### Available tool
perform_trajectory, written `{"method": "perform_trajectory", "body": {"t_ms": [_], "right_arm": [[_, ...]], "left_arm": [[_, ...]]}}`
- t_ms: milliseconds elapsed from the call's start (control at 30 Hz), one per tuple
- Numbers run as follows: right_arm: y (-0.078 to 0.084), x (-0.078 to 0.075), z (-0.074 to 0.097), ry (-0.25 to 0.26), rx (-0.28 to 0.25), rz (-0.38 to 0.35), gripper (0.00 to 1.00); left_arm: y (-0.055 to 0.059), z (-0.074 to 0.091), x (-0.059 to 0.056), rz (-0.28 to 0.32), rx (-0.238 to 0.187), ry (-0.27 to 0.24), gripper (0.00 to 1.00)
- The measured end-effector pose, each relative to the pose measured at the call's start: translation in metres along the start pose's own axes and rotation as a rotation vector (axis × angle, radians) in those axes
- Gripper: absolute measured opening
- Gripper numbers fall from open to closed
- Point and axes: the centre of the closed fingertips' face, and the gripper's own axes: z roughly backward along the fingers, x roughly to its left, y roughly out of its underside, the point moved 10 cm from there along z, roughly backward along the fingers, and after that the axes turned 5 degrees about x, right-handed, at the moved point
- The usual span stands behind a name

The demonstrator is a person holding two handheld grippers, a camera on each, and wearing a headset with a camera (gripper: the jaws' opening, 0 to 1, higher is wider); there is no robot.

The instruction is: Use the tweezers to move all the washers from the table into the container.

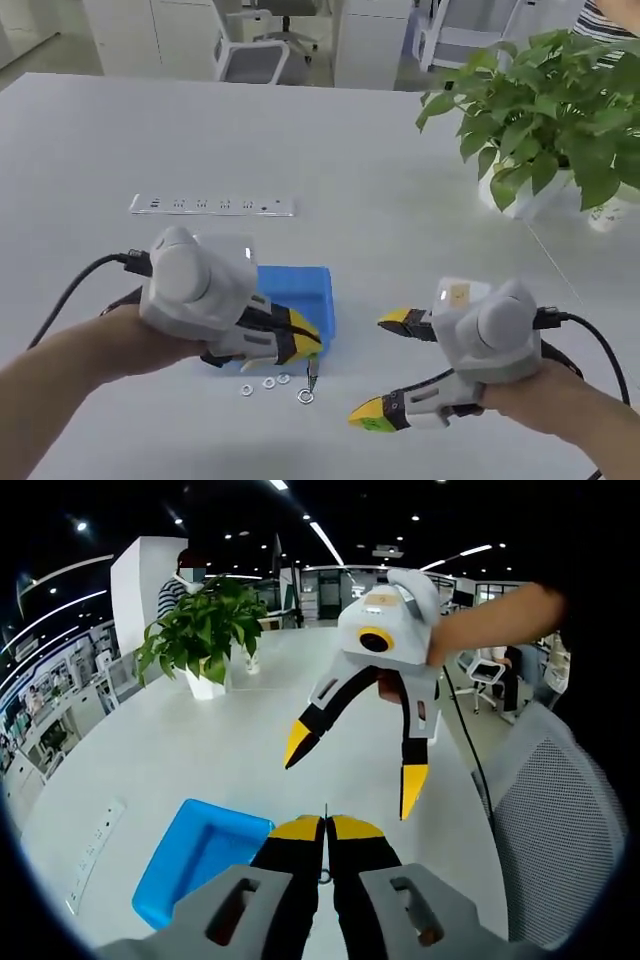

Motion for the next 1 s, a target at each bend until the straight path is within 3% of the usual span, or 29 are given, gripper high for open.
{"method": "perform_trajectory", "body": {"t_ms": [767,1000], "right_arm": [[0.004,0.003,-0.006,-0.019,0.017,-0.006,0.74],[0.003,0.004,-0.01,-0.047,0.01,0.021,0.68]], "left_arm": [[0.014,-0.009,-0.002,0.023,0.005,0.007,0.05],[0.014,-0.008,-0.002,0.013,0.008,0.013,0.05]]}}
